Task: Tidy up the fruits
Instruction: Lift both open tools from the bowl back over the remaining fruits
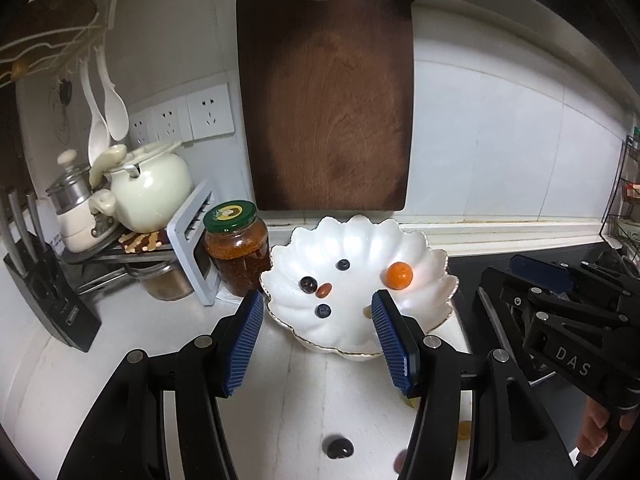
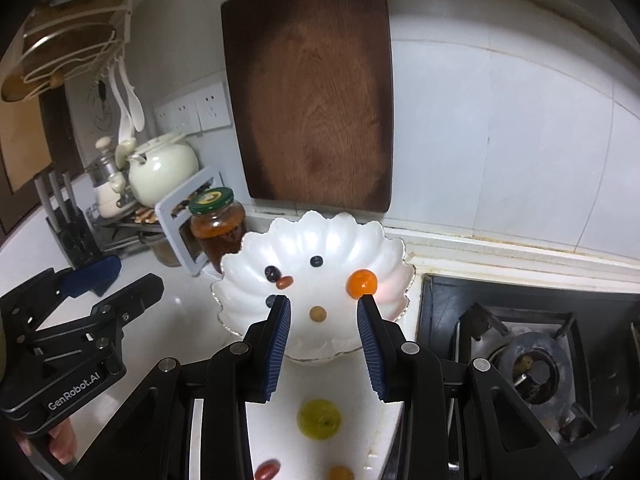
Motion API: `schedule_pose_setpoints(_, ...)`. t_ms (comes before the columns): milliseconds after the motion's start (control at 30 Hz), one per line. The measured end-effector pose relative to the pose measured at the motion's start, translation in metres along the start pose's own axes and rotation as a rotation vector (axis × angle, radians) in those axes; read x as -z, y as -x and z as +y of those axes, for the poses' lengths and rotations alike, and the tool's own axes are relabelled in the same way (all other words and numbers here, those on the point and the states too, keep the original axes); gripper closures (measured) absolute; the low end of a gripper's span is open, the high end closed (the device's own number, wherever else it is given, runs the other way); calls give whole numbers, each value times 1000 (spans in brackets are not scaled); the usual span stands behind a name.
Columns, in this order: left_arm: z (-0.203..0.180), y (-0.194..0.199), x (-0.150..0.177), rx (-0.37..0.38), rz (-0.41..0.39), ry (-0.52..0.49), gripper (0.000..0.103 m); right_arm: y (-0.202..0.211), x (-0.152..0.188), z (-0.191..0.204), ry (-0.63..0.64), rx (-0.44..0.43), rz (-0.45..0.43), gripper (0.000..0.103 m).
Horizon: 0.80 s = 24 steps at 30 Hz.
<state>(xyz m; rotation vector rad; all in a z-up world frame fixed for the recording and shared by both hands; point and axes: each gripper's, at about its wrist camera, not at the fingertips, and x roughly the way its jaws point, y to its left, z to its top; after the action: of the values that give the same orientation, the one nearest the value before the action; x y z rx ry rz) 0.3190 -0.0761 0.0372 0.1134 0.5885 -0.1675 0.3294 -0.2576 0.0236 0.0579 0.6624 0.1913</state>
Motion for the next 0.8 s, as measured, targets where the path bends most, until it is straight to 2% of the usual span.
schedule_pose_setpoints(433,-17,40,20,-16,-45,11,47,39,15,-4,20,-37,-54,67)
schedule_pose_setpoints(600,-26,46,32,-35,-36,-2,47,47,25,-7,38,-54,-53,67)
schedule_pose_setpoints(800,-32,51,51,-35,-9,29,47,51,39,-10,55,-81,-38,67)
